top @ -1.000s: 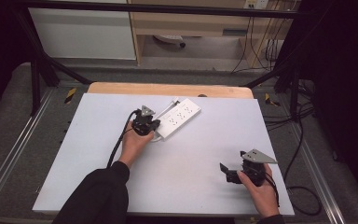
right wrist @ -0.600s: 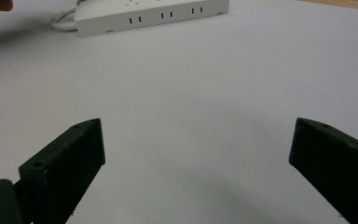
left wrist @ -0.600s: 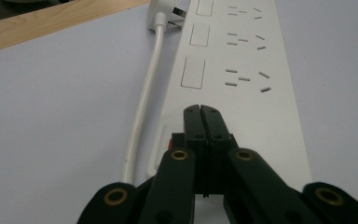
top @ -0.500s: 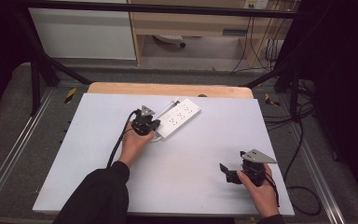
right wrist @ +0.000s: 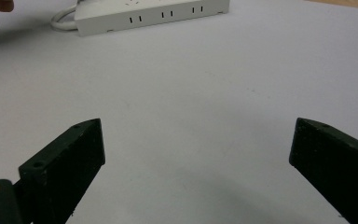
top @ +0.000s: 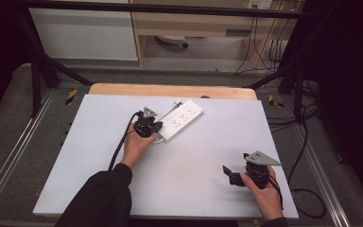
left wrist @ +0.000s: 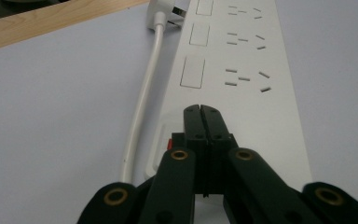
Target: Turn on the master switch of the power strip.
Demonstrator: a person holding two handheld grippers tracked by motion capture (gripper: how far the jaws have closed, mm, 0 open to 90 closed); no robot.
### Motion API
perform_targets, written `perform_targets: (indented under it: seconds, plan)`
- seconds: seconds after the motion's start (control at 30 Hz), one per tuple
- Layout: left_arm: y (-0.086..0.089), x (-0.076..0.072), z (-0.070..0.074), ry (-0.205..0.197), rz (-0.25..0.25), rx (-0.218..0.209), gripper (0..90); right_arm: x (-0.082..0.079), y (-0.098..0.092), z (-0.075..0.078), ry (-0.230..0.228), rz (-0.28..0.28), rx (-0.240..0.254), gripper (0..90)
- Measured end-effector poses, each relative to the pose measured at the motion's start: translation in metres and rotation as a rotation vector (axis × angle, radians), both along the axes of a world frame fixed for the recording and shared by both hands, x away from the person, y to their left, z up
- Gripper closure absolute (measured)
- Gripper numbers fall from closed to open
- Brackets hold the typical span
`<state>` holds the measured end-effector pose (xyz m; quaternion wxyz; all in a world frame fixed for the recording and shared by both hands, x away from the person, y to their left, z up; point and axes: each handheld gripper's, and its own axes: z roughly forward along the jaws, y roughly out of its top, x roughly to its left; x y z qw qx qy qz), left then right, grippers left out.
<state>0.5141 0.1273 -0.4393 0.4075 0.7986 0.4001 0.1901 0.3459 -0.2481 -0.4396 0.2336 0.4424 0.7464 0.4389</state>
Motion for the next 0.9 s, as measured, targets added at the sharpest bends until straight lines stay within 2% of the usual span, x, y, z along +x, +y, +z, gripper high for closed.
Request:
perform_targets:
  seconds: [0.87, 0.9]
  plan:
    - [0.0024, 0.0032, 0.0002, 0.012, -0.007, -0.021, 90.0, 0.0001, 0.0006, -0.0002, 0.004, 0.005, -0.001, 3.7]
    - [0.0021, 0.0029, 0.0006, 0.008, -0.003, -0.011, 90.0, 0.0001, 0.0006, -0.0001, 0.003, 0.005, -0.002, 3.7]
